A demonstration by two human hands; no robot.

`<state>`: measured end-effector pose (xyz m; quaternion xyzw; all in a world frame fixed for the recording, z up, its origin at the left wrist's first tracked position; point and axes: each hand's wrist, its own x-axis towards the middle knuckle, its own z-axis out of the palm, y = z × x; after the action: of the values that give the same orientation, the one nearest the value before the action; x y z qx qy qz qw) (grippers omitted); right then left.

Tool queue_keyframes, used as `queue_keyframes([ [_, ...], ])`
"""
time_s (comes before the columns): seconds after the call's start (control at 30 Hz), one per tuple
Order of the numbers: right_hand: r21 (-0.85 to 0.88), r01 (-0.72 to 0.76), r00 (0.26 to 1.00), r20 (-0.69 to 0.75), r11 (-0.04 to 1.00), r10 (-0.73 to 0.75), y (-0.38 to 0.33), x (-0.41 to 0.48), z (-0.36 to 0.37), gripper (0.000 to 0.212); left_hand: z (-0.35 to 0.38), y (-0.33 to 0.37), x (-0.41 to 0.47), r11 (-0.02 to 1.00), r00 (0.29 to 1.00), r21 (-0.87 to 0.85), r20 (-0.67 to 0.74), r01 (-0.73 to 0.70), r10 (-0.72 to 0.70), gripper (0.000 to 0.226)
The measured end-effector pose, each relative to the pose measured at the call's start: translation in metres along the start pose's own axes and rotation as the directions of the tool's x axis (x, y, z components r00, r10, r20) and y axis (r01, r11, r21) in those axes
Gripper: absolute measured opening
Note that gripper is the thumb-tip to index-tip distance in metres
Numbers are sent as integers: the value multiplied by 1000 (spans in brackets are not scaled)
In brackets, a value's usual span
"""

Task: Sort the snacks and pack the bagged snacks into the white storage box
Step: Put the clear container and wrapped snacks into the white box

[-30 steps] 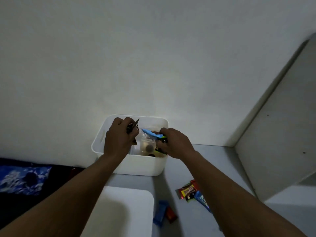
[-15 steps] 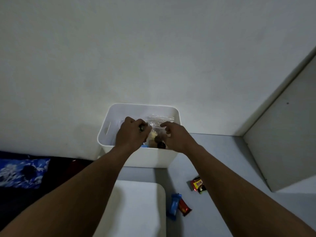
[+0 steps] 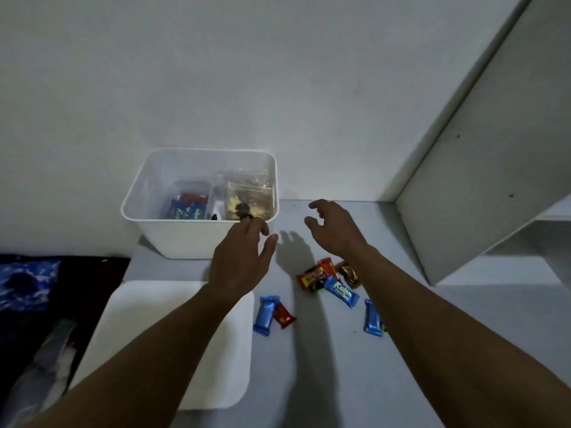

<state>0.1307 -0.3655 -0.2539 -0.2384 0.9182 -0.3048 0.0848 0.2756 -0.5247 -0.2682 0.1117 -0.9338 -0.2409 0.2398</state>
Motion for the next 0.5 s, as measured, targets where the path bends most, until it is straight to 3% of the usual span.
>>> queue_keyframes([
  [0.13, -32, -115, 991, 58, 993, 117, 63, -31, 3, 52, 53, 20, -37, 999, 985, 19, 172, 28, -30, 30],
  [0.27, -174, -260, 940, 177, 950, 290, 124, -59, 20, 81, 115, 11, -83, 985, 954, 171, 299, -17, -35, 60],
  [0.4, -216, -246, 914, 271, 945, 301, 157, -73, 42, 112, 160, 15, -107, 937, 890, 332, 389, 107, -240, 77],
  [0.5, -253, -146, 935, 282, 956, 218, 178, -81, 62, 117, 181, 17, -113, 941, 906, 306, 340, 145, -250, 82],
])
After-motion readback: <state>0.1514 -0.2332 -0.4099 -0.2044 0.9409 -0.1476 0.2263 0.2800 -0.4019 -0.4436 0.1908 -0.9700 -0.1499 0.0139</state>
